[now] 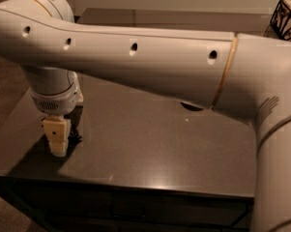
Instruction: Move rxbar chocolate near green jalapeno chip bag
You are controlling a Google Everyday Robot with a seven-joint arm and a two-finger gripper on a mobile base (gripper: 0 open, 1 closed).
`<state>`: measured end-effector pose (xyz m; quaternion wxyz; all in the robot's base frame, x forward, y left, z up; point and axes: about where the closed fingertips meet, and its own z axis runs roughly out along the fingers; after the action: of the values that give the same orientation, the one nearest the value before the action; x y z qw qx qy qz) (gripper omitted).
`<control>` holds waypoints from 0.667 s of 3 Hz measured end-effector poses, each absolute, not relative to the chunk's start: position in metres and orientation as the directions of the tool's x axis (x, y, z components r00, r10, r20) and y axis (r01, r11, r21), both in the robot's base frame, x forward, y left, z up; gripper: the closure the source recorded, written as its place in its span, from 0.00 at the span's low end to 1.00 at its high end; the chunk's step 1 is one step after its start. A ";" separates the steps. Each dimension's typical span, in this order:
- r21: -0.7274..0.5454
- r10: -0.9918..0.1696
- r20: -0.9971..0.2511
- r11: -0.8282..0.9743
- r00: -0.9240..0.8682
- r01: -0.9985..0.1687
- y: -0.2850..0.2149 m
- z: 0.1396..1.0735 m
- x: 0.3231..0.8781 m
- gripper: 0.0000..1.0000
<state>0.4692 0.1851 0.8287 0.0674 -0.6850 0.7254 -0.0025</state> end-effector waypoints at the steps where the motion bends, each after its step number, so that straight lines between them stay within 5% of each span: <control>1: -0.081 -0.994 -0.097 0.049 -0.041 -0.996 0.187 0.829 0.467 0.39; 2: -0.068 -0.994 -0.107 0.045 -0.038 -0.997 0.187 0.833 0.469 0.62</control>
Offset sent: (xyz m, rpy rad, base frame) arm 0.0018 0.0017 0.0098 0.0256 0.0489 0.0228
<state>0.4685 0.1872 0.8335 0.0624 -0.6909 0.7201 0.0123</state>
